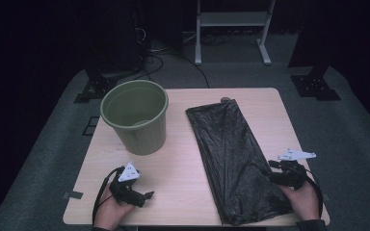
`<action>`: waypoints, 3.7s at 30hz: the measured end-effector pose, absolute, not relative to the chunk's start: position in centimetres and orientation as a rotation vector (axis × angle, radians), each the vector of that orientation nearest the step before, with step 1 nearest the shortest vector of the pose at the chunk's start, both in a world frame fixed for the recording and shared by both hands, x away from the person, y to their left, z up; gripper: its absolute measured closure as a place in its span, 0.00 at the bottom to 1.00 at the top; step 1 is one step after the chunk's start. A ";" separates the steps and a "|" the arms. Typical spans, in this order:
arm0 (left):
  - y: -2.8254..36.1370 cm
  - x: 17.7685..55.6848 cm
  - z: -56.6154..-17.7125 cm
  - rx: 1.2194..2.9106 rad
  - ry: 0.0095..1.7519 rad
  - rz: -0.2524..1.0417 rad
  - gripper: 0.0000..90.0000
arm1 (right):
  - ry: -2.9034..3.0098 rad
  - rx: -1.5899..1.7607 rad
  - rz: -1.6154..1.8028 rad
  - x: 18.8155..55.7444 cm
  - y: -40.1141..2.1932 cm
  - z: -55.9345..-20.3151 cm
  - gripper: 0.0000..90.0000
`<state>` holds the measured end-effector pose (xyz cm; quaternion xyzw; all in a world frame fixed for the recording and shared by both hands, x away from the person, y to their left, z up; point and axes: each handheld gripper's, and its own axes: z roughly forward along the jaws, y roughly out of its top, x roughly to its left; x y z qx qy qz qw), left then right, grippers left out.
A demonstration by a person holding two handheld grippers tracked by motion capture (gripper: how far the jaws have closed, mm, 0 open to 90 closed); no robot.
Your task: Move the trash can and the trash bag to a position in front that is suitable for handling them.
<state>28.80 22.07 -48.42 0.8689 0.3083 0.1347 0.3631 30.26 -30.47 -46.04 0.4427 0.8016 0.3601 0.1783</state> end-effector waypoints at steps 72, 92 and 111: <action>22.1 28.8 -48.4 2.231 0.805 0.345 0.00 | 2.284 1.268 0.948 33.0 -27.7 -48.6 0.02; 22.7 28.0 -44.7 2.154 0.814 0.359 0.00 | 2.259 1.282 0.955 32.7 -27.9 -48.8 0.02; 21.4 28.1 -37.2 2.091 0.723 0.299 0.08 | 2.259 1.281 0.955 32.7 -27.9 -48.8 0.02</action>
